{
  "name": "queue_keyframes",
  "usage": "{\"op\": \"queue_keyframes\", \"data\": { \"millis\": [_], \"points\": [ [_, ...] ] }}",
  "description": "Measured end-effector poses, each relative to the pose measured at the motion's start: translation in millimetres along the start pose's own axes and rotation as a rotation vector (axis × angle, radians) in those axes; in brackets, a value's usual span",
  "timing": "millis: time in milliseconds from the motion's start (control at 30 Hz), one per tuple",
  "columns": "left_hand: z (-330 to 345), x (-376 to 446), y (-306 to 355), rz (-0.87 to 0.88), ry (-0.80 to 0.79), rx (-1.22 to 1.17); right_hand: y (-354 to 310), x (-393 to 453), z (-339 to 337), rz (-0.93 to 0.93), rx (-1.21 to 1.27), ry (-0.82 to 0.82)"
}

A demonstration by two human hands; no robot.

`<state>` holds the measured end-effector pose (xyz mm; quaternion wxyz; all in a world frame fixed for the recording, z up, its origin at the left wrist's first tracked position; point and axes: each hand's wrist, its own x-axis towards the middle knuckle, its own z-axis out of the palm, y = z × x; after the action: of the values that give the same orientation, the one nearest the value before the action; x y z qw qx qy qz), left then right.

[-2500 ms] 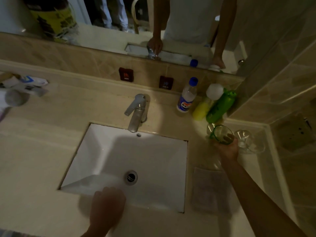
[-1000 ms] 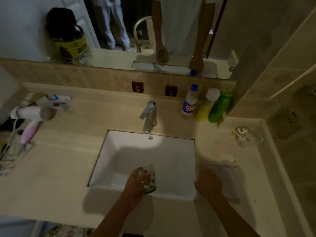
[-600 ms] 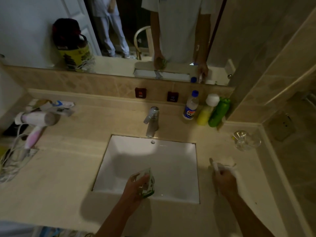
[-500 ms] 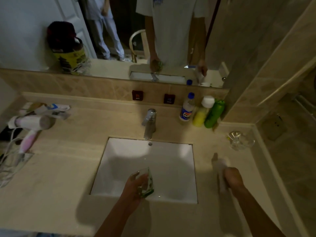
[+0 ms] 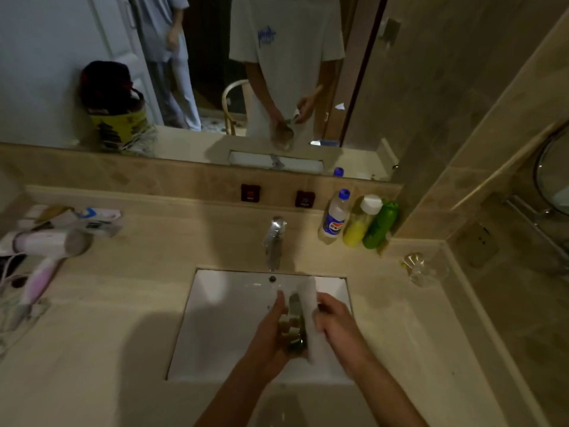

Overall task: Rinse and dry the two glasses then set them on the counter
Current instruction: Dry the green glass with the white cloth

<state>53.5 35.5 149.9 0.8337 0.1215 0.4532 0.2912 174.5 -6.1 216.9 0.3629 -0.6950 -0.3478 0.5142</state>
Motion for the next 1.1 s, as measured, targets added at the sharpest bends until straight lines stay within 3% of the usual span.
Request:
{"op": "queue_keyframes", "data": {
  "millis": [133,233,367,433,467,500,533,567,733,867,967,1100],
  "points": [
    [-19,4,9,0.094,0.098,0.102,5,-15,41,-0.218,-0.290,0.054],
    [-33,1,14,0.129,0.032,0.058,21,-13,56,-0.384,-0.541,0.264],
    [-32,-13,4,0.141,-0.006,0.126,31,-5,87,-0.392,-0.538,0.293],
    [-42,-4,-4,0.122,0.036,-0.076,34,0,102,-0.388,-0.582,0.355],
    [-42,0,-6,0.128,-0.032,-0.057,35,4,105,-0.369,-0.592,0.385],
    [-41,-3,0,0.163,0.034,0.049,34,7,108,-0.340,-0.585,0.399],
    [-39,-11,10,0.218,0.042,0.244,32,11,109,-0.317,-0.569,0.401],
    [-39,-20,21,0.200,0.001,0.283,28,15,110,-0.299,-0.537,0.392],
    [-44,-26,30,0.141,-0.046,0.173,-2,38,94,-0.003,0.051,0.159],
    [-39,-24,33,0.092,-0.056,0.078,-1,47,87,0.189,0.250,0.140],
    [-38,-12,31,0.118,0.071,0.062,7,39,104,0.035,0.072,0.164],
    [-51,-2,40,0.204,0.116,-0.014,40,24,126,-0.467,-0.539,0.230]
  ]
}}
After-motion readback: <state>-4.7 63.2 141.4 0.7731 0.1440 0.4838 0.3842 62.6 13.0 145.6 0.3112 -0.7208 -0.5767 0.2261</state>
